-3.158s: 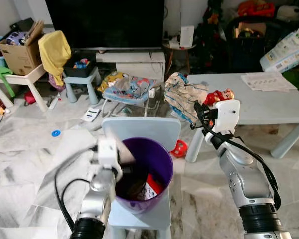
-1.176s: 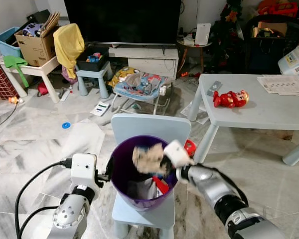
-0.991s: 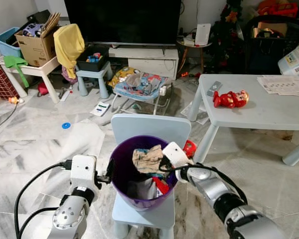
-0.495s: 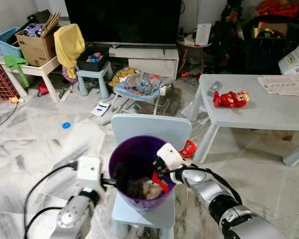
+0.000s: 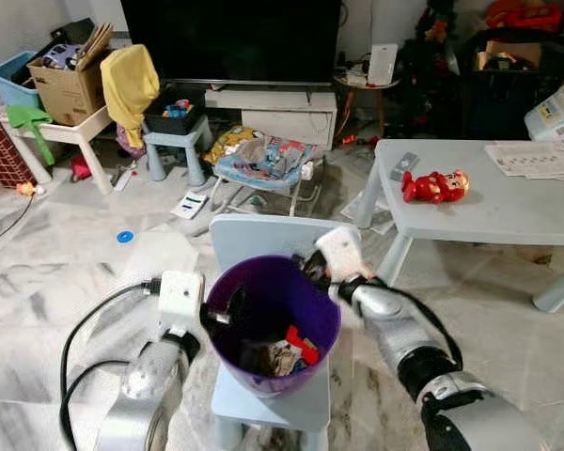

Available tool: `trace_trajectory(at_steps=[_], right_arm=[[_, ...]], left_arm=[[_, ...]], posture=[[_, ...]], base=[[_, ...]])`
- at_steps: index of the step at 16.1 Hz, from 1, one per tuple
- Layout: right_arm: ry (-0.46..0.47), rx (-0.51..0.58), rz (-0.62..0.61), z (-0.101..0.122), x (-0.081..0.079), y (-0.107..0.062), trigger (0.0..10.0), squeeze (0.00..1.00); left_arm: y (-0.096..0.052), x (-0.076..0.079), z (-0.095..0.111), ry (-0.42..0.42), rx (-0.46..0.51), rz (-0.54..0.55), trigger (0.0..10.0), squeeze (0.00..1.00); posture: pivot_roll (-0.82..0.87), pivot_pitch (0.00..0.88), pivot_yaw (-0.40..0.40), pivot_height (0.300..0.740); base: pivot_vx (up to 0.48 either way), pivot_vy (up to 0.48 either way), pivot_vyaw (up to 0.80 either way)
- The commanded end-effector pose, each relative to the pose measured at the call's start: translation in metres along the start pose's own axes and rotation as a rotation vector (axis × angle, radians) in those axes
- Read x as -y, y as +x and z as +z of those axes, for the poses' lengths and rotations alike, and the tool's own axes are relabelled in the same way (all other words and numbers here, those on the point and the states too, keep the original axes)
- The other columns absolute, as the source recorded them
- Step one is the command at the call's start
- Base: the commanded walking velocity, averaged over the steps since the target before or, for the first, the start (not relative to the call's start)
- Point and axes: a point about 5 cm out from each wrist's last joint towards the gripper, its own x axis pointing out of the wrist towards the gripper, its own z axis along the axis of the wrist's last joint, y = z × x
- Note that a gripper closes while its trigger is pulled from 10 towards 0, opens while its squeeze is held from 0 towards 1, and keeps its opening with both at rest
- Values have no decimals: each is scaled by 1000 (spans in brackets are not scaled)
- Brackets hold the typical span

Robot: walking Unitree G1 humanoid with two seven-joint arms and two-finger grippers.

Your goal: Picking trash to rubbish bin

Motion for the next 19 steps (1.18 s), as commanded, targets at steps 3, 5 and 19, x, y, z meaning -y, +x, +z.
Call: trace_trajectory(at_steps=[3,5,19], right_arm=[[-12,203,-177,40,34,-15,10000,1000],[-17,246,-250,48,43,-26,10000,1000],[-9,253,-438,70,64,-64,10000,0]], left_arm=[[18,-17,35,-19,120,196,10000,1000],[21,-18,42,-5,144,230,10000,835],[38,17,58,-110,200,98,10000,0]], posture=[[50,0,-22,740],[42,0,-21,740],[16,0,-12,740]], base=[[0,0,0],[0,0,0],[0,0,0]])
